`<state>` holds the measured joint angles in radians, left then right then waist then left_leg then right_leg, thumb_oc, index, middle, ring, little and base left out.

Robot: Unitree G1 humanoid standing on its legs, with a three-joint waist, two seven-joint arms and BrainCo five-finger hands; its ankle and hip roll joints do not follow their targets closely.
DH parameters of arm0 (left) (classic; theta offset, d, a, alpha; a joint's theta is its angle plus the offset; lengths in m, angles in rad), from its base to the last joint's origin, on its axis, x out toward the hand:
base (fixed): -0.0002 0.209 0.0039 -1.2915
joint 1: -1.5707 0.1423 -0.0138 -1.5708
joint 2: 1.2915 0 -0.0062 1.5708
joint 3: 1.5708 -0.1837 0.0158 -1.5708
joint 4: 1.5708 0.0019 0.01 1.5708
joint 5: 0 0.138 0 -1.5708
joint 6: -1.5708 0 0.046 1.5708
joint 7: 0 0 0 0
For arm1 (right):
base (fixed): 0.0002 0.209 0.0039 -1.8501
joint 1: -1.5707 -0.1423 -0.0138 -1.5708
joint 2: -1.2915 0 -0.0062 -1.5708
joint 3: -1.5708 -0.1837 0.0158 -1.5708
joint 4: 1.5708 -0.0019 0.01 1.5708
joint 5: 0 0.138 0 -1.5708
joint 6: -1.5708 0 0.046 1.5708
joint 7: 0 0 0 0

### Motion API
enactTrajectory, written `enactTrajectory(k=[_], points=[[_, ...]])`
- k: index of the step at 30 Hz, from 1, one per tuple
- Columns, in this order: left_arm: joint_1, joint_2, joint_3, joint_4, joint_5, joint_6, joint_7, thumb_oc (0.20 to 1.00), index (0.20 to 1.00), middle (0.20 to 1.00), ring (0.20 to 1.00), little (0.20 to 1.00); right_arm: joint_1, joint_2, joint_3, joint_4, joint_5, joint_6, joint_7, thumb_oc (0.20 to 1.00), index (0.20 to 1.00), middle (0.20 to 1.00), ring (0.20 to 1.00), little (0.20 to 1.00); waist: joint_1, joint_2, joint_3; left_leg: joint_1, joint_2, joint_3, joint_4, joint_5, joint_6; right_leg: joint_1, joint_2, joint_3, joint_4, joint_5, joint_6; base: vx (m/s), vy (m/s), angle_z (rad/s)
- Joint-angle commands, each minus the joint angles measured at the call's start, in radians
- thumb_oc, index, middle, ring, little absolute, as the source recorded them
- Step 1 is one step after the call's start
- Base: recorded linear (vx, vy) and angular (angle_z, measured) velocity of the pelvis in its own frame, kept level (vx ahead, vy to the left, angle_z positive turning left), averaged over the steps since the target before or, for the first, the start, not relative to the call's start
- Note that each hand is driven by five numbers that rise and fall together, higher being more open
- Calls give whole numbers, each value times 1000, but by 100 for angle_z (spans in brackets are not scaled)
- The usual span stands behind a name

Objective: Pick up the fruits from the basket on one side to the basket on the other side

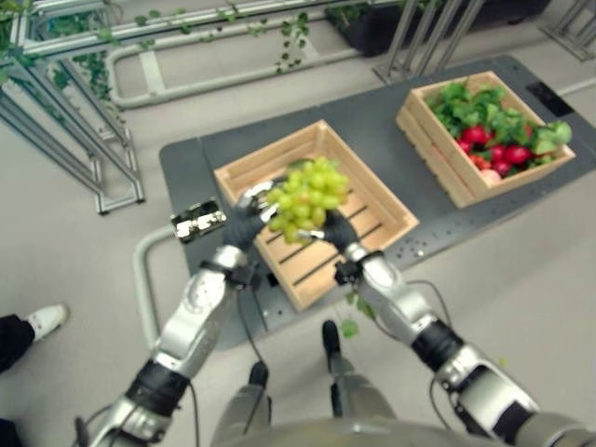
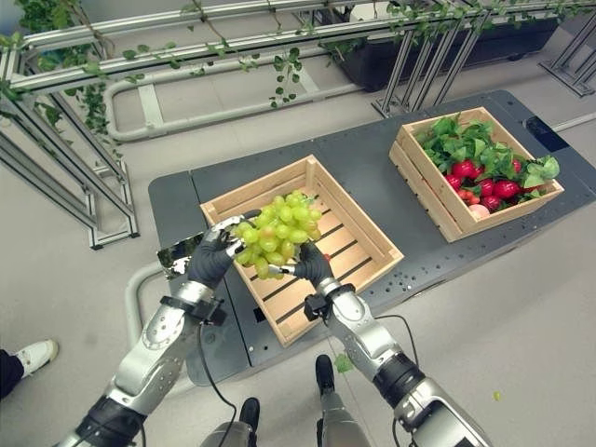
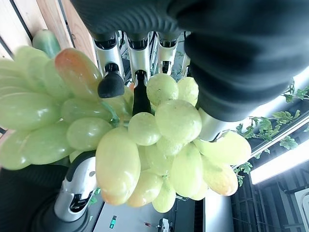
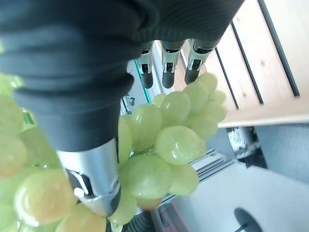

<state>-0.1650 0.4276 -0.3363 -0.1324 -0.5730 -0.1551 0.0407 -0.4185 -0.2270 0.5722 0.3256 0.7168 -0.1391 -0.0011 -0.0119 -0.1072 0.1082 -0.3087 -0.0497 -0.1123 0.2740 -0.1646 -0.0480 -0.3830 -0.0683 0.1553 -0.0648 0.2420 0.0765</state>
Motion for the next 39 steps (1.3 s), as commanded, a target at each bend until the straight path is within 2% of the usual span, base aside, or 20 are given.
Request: enactTrajectory(k=[1, 3, 4, 15, 20, 39], points=[[-69, -7, -52, -101, -36, -30, -22, 200, 200, 200, 200, 200, -41, 77, 0, -53, 124, -41, 52, 1000, 1000, 1000, 1000, 1000, 15, -9, -45, -32, -13, -6, -116, 99, 16, 129, 43, -7, -22, -175, 24, 0, 0, 0], [-69, -9, -53, -99, -37, -29, -22, 200, 200, 200, 200, 200, -35, 79, 3, -57, 135, -41, 58, 1000, 1000, 1000, 1000, 1000, 15, -10, -45, -29, -13, -7, -118, 99, 16, 130, 44, -7, -22, -176, 23, 0, 0, 0], [-67, -14, -53, -93, -36, -27, -22, 200, 200, 200, 200, 200, -12, 94, 4, -47, 192, -39, 80, 1000, 1000, 1000, 1000, 1000, 16, -11, -46, -28, -13, -7, -117, 98, 16, 133, 43, -9, -22, -175, 24, 0, 0, 0], [-67, -31, -71, -60, -26, -17, -27, 200, 200, 200, 200, 200, 12, 105, 11, -37, 196, -41, 72, 1000, 1000, 1000, 1000, 1000, 13, -12, -58, -28, -12, -4, -119, 97, 17, 132, 44, -9, -22, -179, 23, 0, 0, 0], [-54, -34, -78, -64, -23, -16, -43, 200, 200, 200, 200, 200, -3, 125, 24, -11, 249, -28, 101, 1000, 1000, 1000, 1000, 1000, 19, -17, -61, -31, -11, -3, -115, 95, 18, 131, 45, -5, -22, -178, 22, 0, 0, 0], [-1, -18, -103, -82, -57, 5, -88, 200, 200, 200, 200, 200, -96, 128, 13, 31, 221, -37, 81, 1000, 1000, 1000, 1000, 1000, 35, -25, -67, -36, -13, -3, -111, 91, 22, 127, 43, -5, -22, -171, 24, 0, 0, 0]])
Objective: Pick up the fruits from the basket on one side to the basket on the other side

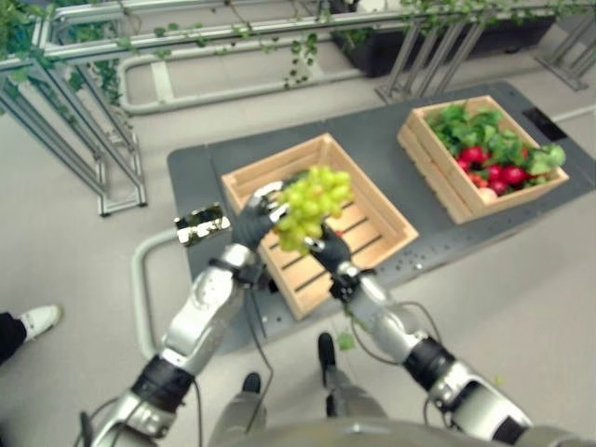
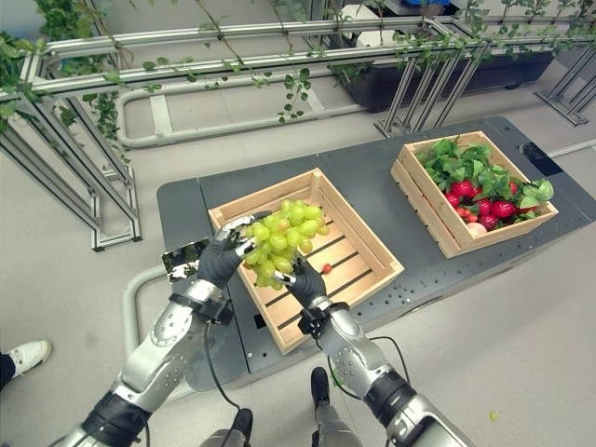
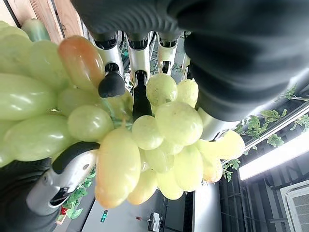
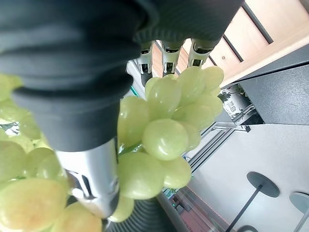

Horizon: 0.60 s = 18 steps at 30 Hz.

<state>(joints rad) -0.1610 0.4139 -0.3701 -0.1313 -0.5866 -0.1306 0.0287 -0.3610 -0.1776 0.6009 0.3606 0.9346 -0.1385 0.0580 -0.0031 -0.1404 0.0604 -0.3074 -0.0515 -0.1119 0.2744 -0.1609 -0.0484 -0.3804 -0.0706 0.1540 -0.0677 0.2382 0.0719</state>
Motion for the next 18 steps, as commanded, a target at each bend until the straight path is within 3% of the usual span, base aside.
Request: enactTrajectory(k=[1, 9, 10, 11, 12, 13, 16, 18], points=[[-1, -4, -68, -83, -44, -18, -76, 200, 200, 200, 200, 200, -158, 78, -16, 1, -1, -38, 22, 1000, 1000, 1000, 1000, 1000, 27, 7, -20, -38, -11, -3, -111, 87, 22, 124, 46, -4, -20, -167, 29, 0, 0, 0], [16, 8, -59, -97, -49, -17, -82, 200, 200, 200, 200, 200, -177, 73, -26, 16, -35, -42, 7, 1000, 1000, 1000, 1000, 1000, 32, 4, -21, -37, -10, -5, -114, 88, 25, 124, 46, -4, -20, -168, 30, 0, 0, 0], [18, 7, -58, -98, -50, -15, -83, 200, 200, 200, 200, 200, -175, 73, -28, 15, -33, -42, 7, 959, 959, 959, 959, 959, 32, 4, -21, -38, -10, -5, -114, 88, 25, 125, 45, -5, -20, -167, 30, 0, 0, 0], [18, 7, -58, -98, -50, -15, -83, 200, 200, 200, 200, 200, -175, 73, -28, 15, -33, -42, 7, 909, 909, 909, 909, 909, 32, 4, -21, -38, -10, -5, -114, 88, 25, 124, 45, -5, -20, -167, 30, 0, 0, 0], [20, 6, -60, -97, -49, -13, -86, 200, 200, 200, 200, 200, -172, 74, -29, 16, -38, -41, 6, 765, 765, 765, 765, 765, 32, 3, -21, -38, -10, -6, -114, 88, 26, 125, 45, -5, -20, -167, 31, 0, 0, 0], [22, 7, -60, -98, -50, -13, -88, 200, 200, 200, 200, 200, -171, 72, -32, 13, -41, -42, 6, 385, 385, 385, 385, 385, 31, 2, -22, -37, -10, -6, -116, 88, 26, 125, 46, -5, -20, -167, 31, 0, 0, 0], [21, 8, -63, -97, -49, -11, -89, 200, 200, 200, 200, 200, -164, 71, -39, 9, -46, -45, 1, 200, 200, 200, 200, 200, 30, 2, -21, -36, -11, -4, -117, 88, 27, 124, 47, -5, -20, -166, 32, 0, 0, 0], [19, 7, -66, -95, -49, -12, -89, 200, 200, 200, 200, 200, -160, 70, -44, 6, -50, -49, -5, 200, 200, 200, 200, 200, 29, 3, -21, -35, -11, -3, -117, 87, 27, 124, 47, -5, -20, -165, 32, 0, 0, 0]])
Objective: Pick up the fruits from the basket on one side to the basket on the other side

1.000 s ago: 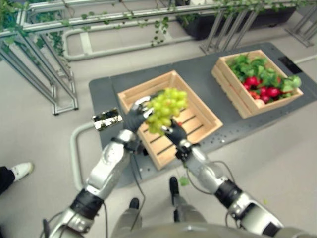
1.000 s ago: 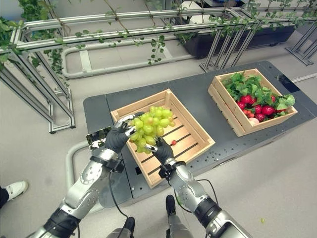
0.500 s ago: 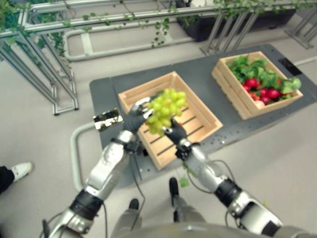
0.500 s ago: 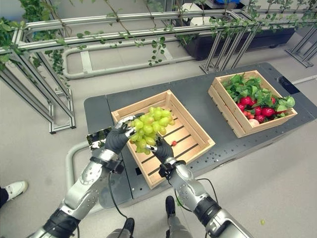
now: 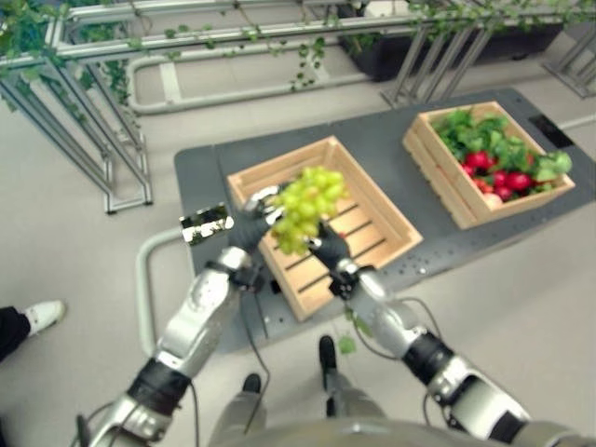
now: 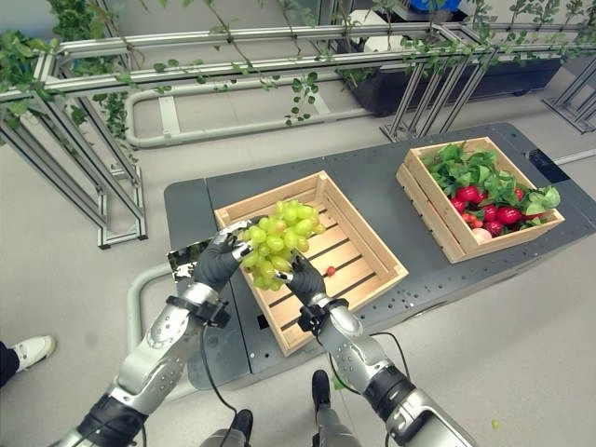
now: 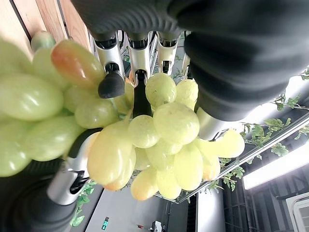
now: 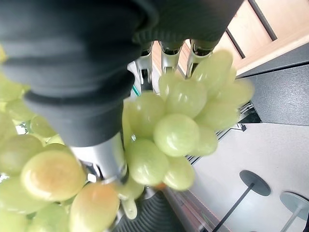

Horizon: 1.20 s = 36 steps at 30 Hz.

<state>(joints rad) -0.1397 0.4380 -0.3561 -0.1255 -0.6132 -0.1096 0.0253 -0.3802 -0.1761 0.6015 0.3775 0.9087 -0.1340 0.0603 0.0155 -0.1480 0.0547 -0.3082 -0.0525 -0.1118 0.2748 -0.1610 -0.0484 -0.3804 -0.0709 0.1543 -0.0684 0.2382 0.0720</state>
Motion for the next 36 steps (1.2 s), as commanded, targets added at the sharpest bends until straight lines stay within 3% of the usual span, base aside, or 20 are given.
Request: enactTrajectory(k=[1, 17, 18, 19, 20, 36], points=[[-5, -17, -83, -100, -22, -32, -85, 200, 200, 200, 200, 200, -137, 69, -49, -15, -25, -55, -10, 200, 200, 200, 200, 200, 8, 10, -15, -35, -10, -2, -116, 87, 27, 124, 46, -5, -19, -165, 33, 0, 0, 0], [0, -22, -87, -88, -18, -31, -81, 200, 200, 200, 200, 200, -99, 73, -67, -14, -22, -56, -16, 200, 200, 200, 200, 200, 2, 7, -16, -31, -11, 3, -109, 76, 32, 126, 45, 1, -19, -163, 37, 0, 0, 0], [-1, -23, -88, -88, -18, -32, -80, 464, 464, 464, 464, 464, -97, 72, -67, -14, -22, -56, -16, 200, 200, 200, 200, 200, 2, 7, -17, -31, -11, 3, -109, 76, 33, 126, 45, 1, -19, -163, 37, 0, 0, 0], [-1, -24, -88, -86, -17, -32, -79, 545, 545, 545, 545, 545, -97, 72, -69, -14, -23, -57, -18, 200, 200, 200, 200, 200, 0, 7, -18, -30, -11, 4, -109, 75, 33, 125, 45, 2, -19, -163, 37, 0, 0, 0], [-3, -24, -87, -86, -16, -33, -78, 1000, 1000, 1000, 1000, 1000, -94, 73, -70, -14, -23, -57, -18, 200, 200, 200, 200, 200, 0, 7, -19, -29, -11, 5, -110, 75, 34, 125, 45, 3, -19, -164, 37, 0, 0, 0], [31, -48, -49, -76, 0, -62, -49, 1000, 1000, 1000, 1000, 1000, -63, 67, -103, -17, -31, -76, -27, 200, 200, 200, 200, 200, -4, 7, -22, -23, -14, 12, -106, 66, 37, 127, 43, 9, -19, -162, 40, 0, 0, 0]])
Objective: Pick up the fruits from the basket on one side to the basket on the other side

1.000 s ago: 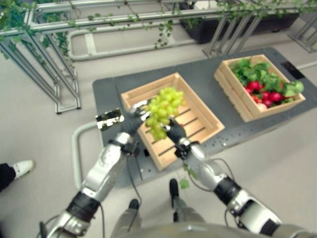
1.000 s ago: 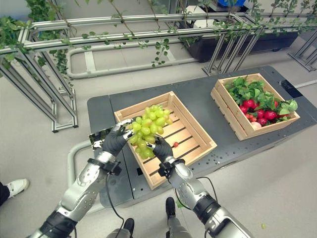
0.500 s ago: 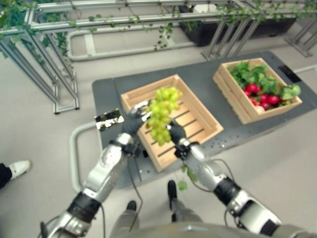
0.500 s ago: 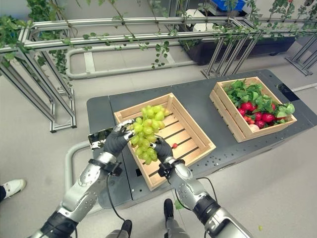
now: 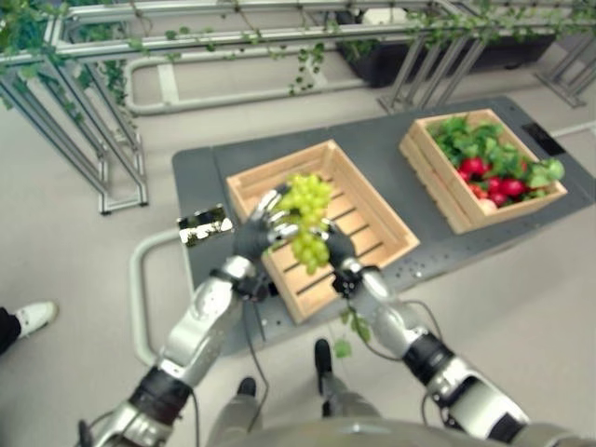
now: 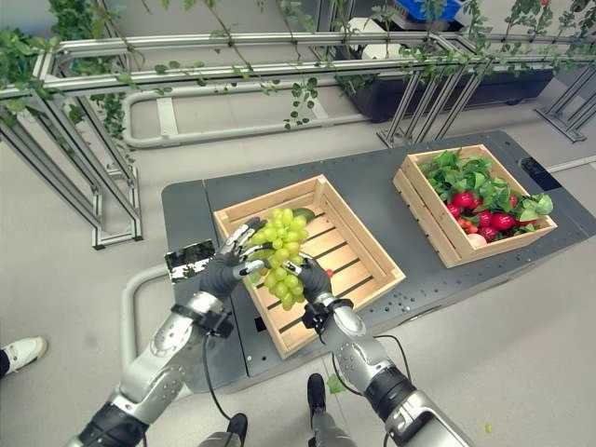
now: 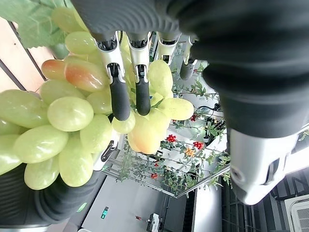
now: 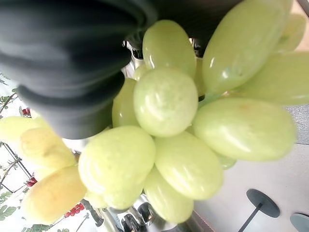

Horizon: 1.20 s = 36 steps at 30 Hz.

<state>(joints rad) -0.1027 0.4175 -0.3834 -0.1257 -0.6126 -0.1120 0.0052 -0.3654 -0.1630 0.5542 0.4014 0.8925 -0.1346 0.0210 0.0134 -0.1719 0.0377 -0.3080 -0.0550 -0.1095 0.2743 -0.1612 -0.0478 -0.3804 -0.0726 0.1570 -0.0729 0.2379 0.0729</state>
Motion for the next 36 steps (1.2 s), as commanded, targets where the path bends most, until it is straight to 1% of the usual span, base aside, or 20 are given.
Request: enactTrajectory(k=[1, 9, 12, 14, 15, 16, 18, 20, 23, 25, 29, 31, 34, 35, 36], points=[[-1, -27, -16, -72, 1, -62, -28, 1000, 1000, 1000, 1000, 1000, -75, 53, -60, -40, -17, -78, 12, 200, 200, 200, 200, 200, -1, 31, -5, -23, -12, 9, -106, 66, 37, 128, 45, 6, -14, -162, 39, 0, 0, 0], [43, -17, 36, -56, 22, -80, -19, 1000, 1000, 1000, 1000, 1000, -45, 34, -95, -44, -32, -89, 2, 200, 200, 200, 200, 200, 6, 28, -4, -22, -15, 5, -107, 67, 37, 131, 42, 0, -14, -163, 40, 0, 0, 0], [78, 0, 82, -41, 88, -108, -10, 1000, 1000, 1000, 1000, 1000, -15, 12, -134, -55, -50, -103, -8, 200, 200, 200, 200, 200, 12, 26, -3, -22, -17, -1, -108, 68, 37, 132, 41, -7, -14, -164, 43, 0, 0, 0], [93, 5, 96, -27, 111, -112, -4, 1000, 1000, 1000, 1000, 1000, -4, 3, -148, -59, -57, -109, -13, 200, 200, 200, 200, 200, 14, 26, -2, -21, -16, -2, -110, 69, 37, 132, 40, -8, -14, -165, 43, 0, 0, 0], [120, 17, 121, 3, 149, -121, 2, 1000, 1000, 1000, 1000, 1000, 14, -18, -182, -71, -63, -118, -21, 200, 200, 200, 200, 200, 18, 25, -1, -22, -19, -5, -113, 70, 37, 133, 39, -12, -14, -165, 43, 0, 0, 0], [120, 17, 120, 3, 150, -121, 2, 1000, 1000, 1000, 1000, 1000, 16, -18, -182, -72, -63, -118, -21, 200, 200, 200, 200, 200, 18, 25, -2, -22, -19, -5, -113, 70, 37, 133, 39, -12, -14, -165, 43, 0, 0, 0], [174, 34, 167, 76, 200, -113, 2, 1000, 1000, 1000, 1000, 1000, 52, -58, -239, -94, -75, -126, -25, 200, 200, 200, 200, 200, 23, 26, 0, -19, -21, -12, -119, 74, 37, 134, 37, -19, -14, -165, 43, 0, 0, 0], [194, 44, 190, 99, 220, -119, -1, 1000, 1000, 1000, 1000, 1000, 69, -79, -268, -115, -87, -131, -27, 200, 200, 200, 200, 200, 25, 24, 1, -17, -21, -14, -121, 74, 37, 135, 35, -22, -14, -165, 44, 6, 12, 5], [224, 48, 224, 178, 275, -125, 14, 1000, 1000, 1000, 1000, 1000, 98, -107, -320, -134, -104, -142, -38, 200, 200, 200, 200, 200, 27, 21, -2, -10, -23, -17, -127, 75, 37, 139, 35, -30, -14, -166, 44, 17, 11, 15], [228, 33, 233, 256, 284, -115, 31, 1000, 1000, 1000, 1000, 1000, 114, -122, -341, -147, -113, -145, -40, 200, 200, 200, 200, 200, 27, 18, -4, -8, -22, -19, -128, 77, 36, 142, 35, -33, -14, -168, 43, 11, -1, 6], [233, 24, 243, 317, 316, -116, 44, 1000, 1000, 1000, 1000, 1000, 137, -130, -364, -152, -113, -150, -38, 200, 200, 200, 200, 200, 26, 14, -5, 0, -21, -24, -134, 78, 34, 146, 38, -38, -14, -172, 41, 0, 0, 0], [228, 11, 246, 392, 352, -110, 62, 1000, 1000, 1000, 1000, 1000, 148, -136, -372, -149, -120, -152, -40, 200, 200, 200, 200, 200, 24, 13, -7, 6, -19, -25, -137, 79, 32, 150, 41, -41, -14, -176, 38, 16, -4, 0], [220, 17, 237, 454, 434, -109, 80, 1000, 1000, 1000, 1000, 1000, 162, -148, -382, -160, -130, -156, -44, 200, 200, 200, 200, 200, 19, 14, -8, 14, -15, -25, -143, 80, 28, 152, 44, -44, -14, -180, 36, 20, -5, 0], [220, 17, 237, 454, 434, -109, 80, 1000, 1000, 1000, 1000, 1000, 162, -148, -382, -160, -130, -156, -44, 200, 200, 200, 200, 200, 19, 14, -8, 14, -15, -25, -143, 80, 28, 152, 44, -44, -14, -180, 36, 0, 0, 0], [212, 16, 232, 506, 478, -103, 95, 1000, 1000, 1000, 1000, 1000, 171, -157, -387, -171, -129, -156, -43, 200, 200, 200, 200, 200, 16, 14, -8, 16, -14, -26, -142, 79, 26, 153, 45, -44, -14, -183, 34, 0, 0, 0]])
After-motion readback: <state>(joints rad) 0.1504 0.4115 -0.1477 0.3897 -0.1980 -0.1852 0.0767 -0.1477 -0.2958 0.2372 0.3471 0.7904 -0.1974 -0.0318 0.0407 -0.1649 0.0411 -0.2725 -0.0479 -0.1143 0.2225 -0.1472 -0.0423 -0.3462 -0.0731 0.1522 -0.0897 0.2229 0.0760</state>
